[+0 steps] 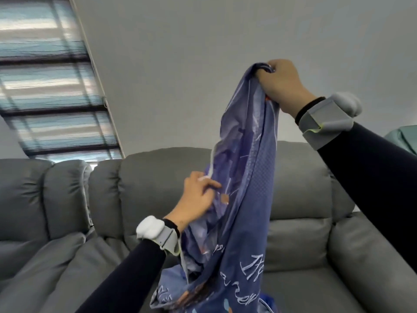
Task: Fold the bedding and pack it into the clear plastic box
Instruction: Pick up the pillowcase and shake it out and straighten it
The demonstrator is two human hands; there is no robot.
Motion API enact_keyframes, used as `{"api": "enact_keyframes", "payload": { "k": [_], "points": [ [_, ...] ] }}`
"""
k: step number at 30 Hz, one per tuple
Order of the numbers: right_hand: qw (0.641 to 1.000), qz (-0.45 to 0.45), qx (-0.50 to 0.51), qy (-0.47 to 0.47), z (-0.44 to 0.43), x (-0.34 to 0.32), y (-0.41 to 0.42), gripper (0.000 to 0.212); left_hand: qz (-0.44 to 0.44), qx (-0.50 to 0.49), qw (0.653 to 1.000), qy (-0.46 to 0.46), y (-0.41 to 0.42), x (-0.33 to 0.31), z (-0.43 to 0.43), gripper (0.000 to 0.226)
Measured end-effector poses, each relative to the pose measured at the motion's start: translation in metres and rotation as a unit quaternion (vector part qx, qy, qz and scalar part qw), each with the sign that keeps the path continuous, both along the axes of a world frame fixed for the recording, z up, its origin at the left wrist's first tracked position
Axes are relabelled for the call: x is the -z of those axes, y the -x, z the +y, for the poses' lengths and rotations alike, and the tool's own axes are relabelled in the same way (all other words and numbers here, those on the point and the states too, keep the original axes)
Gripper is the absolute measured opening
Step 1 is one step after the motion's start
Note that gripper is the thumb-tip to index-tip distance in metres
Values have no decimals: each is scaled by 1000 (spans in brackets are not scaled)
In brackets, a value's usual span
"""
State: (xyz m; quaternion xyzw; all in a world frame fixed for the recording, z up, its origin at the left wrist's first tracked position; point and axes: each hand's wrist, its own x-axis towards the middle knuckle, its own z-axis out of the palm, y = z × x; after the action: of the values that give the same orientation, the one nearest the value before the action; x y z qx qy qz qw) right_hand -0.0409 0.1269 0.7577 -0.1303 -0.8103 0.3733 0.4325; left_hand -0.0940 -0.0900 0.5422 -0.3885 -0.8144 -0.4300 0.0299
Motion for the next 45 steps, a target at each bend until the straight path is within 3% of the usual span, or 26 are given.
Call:
{"api": "enact_keyframes", "payload": {
  "k": [2, 4, 6, 10, 20, 22, 23, 25, 27, 28, 30, 31, 34, 36, 39, 41, 43, 45],
  "points": [
    [1000, -3, -17, 15, -6, 1, 3, 34, -41, 53, 996, 65, -24, 17, 11, 51],
    [1000, 5, -16, 10, -9, 0, 3, 32, -21, 68, 992, 104, -37, 32, 20, 51],
    [1000, 20, 18, -14, -5, -1, -2, 19, -28, 87, 987, 132, -37, 40, 21, 46],
    [995, 51, 90, -14, 19, -1, -14, 21, -132, 131, 980, 64, -32, 42, 17, 29],
    [997, 65, 46, 4, 14, -4, -14, 21, -11, 24, 999, 20, -27, 44, 42, 15],
    [999, -20, 31, 14, 19, 5, -19, 34, -30, -22, 999, -28, -16, 35, 39, 11],
    [990, -138, 36, -17, 18, 14, -20, 53, -56, -42, 995, -65, -9, 27, 36, 10],
    [921, -346, 85, -158, 8, 36, -22, 85, -113, -45, 985, -119, 3, 2, 36, 11],
    [892, -355, 38, -277, -17, 58, -24, 83, -144, 10, 976, -160, 8, -31, 37, 11],
    [893, -339, -48, -292, -27, 66, -24, 76, -156, 41, 970, -181, 8, -47, 37, 12],
    [895, -344, -214, -185, -45, 80, -28, 61, -180, 84, 960, -198, 11, -72, 30, 14],
    [899, -340, -251, -115, -50, 86, -30, 55, -185, 98, 959, -192, 11, -81, 25, 15],
    [927, -279, -244, -49, -46, 93, -26, 27, -155, 93, 967, -178, 13, -90, 13, 17],
    [927, -248, -283, -15, -43, 91, -23, 13, -153, 83, 971, -162, 12, -87, 6, 15],
    [919, -209, -331, 52, -37, 80, -29, 26, -174, 119, 975, -74, 8, -75, 0, 13],
    [921, -205, -327, 61, -34, 70, -36, 32, -127, 95, 987, -5, 8, -61, 0, 7],
    [934, -183, -301, 57, -27, 62, -39, 19, -21, 5, 998, 64, 13, -48, 3, 20],
    [962, -104, -245, 60, -10, 50, -40, 7, -19, -33, 992, 116, 24, -31, -3, 32]
  ]
}}
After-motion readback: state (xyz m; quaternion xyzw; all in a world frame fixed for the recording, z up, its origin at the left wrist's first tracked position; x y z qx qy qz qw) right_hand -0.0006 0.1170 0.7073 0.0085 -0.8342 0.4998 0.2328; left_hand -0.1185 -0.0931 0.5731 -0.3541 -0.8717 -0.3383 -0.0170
